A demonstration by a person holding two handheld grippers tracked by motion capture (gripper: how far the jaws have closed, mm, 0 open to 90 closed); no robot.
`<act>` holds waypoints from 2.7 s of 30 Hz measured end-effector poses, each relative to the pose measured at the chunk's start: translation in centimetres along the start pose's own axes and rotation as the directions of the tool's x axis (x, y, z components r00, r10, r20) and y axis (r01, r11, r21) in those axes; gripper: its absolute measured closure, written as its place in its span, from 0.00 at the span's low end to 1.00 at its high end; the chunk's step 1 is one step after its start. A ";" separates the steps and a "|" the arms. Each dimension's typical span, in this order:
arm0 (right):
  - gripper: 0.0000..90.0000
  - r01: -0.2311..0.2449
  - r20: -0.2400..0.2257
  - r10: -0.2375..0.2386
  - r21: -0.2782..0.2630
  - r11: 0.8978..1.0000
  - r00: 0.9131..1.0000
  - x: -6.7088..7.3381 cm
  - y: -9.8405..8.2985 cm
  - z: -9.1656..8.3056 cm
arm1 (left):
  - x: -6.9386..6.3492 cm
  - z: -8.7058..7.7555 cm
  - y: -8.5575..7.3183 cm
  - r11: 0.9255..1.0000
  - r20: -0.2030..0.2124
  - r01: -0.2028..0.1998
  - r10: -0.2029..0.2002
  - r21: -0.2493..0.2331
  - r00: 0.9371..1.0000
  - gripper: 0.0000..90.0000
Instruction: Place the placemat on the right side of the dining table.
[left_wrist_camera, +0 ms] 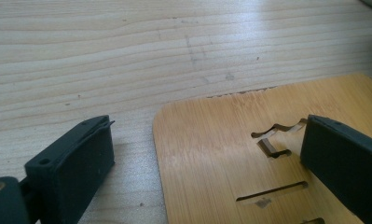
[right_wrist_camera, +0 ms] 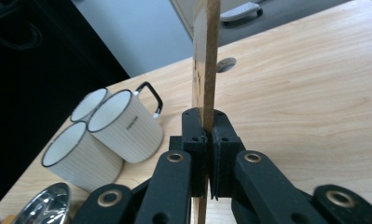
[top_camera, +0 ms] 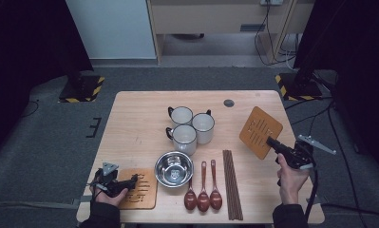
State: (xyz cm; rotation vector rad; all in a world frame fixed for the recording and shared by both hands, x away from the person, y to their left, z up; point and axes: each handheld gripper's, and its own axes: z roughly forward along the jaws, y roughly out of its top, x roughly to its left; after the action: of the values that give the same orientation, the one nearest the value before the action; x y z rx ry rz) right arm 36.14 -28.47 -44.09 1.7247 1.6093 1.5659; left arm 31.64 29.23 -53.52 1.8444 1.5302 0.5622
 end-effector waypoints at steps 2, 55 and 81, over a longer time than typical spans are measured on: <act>0.97 0.001 0.007 -0.001 0.004 1.000 1.000 -0.3 -0.2 0.1 | 0.0 0.0 0.0 1.000 0.000 0.000 0.000 0.000 1.000 0.02; 0.85 -0.001 0.160 -0.011 0.073 0.997 0.987 -3.1 -2.9 0.4 | 0.0 0.0 0.0 1.000 0.000 0.000 0.000 0.000 1.000 0.02; 0.71 -0.022 0.192 0.000 0.110 0.994 0.981 -4.0 -4.2 0.4 | 0.0 0.0 0.0 1.000 0.000 0.000 0.000 0.000 1.000 0.02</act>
State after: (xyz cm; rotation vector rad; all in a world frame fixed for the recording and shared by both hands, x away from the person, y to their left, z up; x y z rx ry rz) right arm 35.27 -30.33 -49.58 1.8815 1.6202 1.2909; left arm 31.64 29.23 -53.52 1.8446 1.5303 0.5623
